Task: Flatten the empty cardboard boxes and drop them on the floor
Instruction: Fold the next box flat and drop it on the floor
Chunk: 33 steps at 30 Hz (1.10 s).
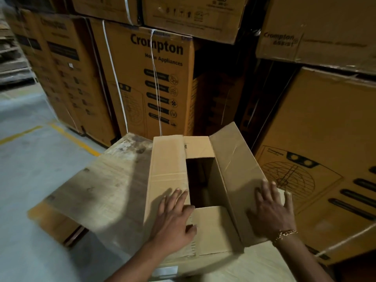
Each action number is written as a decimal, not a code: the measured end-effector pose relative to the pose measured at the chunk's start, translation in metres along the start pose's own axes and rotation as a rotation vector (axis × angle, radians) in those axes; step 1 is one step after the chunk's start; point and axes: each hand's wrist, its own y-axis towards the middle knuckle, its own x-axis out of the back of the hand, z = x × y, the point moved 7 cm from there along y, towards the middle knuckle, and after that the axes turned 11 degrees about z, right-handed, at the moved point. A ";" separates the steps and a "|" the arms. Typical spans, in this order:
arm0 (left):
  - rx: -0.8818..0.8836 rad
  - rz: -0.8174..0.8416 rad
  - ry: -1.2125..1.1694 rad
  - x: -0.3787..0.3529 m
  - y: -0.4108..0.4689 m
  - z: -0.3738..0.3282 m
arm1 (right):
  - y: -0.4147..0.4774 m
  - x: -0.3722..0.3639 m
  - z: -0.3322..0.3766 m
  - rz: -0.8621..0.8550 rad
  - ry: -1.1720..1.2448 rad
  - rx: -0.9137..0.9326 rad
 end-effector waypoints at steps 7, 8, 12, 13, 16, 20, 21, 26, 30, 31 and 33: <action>0.155 -0.048 -0.173 0.086 -0.039 0.021 | 0.017 -0.073 0.025 0.246 0.481 0.089; 0.188 -0.101 -0.217 0.100 -0.051 0.035 | 0.018 -0.073 0.027 0.234 0.501 0.121; 0.422 -0.150 -0.180 0.126 -0.096 0.110 | 0.018 -0.059 0.034 0.143 0.453 0.222; 0.512 -0.075 -0.090 0.121 -0.104 0.129 | 0.020 -0.057 0.035 0.123 0.437 0.233; 0.676 0.190 0.068 0.080 -0.113 0.168 | 0.026 -0.055 0.039 0.116 0.417 0.258; 0.714 0.267 -0.491 0.021 -0.102 0.144 | 0.036 -0.067 0.042 0.220 0.652 0.207; 0.725 0.245 -0.765 0.008 -0.098 0.129 | 0.038 -0.070 0.043 0.248 0.743 0.185; 0.716 0.061 -1.340 -0.060 -0.066 0.109 | 0.047 -0.085 0.062 0.320 1.074 0.108; 0.740 0.041 -1.396 -0.059 -0.059 0.108 | 0.048 -0.089 0.068 0.171 0.928 0.059; 0.743 0.053 -1.364 -0.057 -0.059 0.110 | 0.048 -0.087 0.069 0.143 0.825 0.066; 0.749 0.070 -1.283 -0.057 -0.060 0.118 | 0.048 -0.080 0.070 0.041 0.535 0.104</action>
